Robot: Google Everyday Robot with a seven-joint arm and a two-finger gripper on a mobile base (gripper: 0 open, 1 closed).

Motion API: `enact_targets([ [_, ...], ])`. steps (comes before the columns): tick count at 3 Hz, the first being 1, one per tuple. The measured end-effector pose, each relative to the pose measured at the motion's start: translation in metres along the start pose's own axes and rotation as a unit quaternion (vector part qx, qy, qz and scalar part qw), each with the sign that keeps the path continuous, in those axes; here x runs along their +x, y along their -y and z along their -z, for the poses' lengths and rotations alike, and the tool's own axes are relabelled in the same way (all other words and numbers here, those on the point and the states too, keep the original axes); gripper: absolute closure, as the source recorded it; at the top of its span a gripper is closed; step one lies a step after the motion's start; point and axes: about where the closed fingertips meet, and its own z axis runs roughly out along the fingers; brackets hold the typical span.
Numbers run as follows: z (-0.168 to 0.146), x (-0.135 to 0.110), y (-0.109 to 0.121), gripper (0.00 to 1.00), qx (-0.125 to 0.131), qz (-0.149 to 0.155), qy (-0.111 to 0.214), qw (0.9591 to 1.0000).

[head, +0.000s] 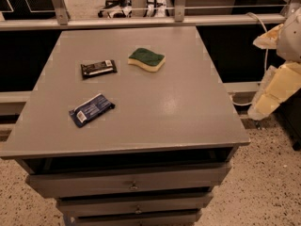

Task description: Pick sponge

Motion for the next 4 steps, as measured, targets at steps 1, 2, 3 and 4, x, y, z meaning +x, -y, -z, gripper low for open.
enact_targets([
  [1,-0.016,-0.012,0.009,0.00,0.020,-0.066,0.140,0.9877],
  [2,-0.023,-0.032,0.022,0.00,0.054,-0.101,0.228,0.9668],
  [3,-0.028,-0.054,0.044,0.00,0.087,-0.123,0.273,0.9502],
  [4,-0.026,-0.058,0.052,0.00,0.102,-0.126,0.280,0.9461],
])
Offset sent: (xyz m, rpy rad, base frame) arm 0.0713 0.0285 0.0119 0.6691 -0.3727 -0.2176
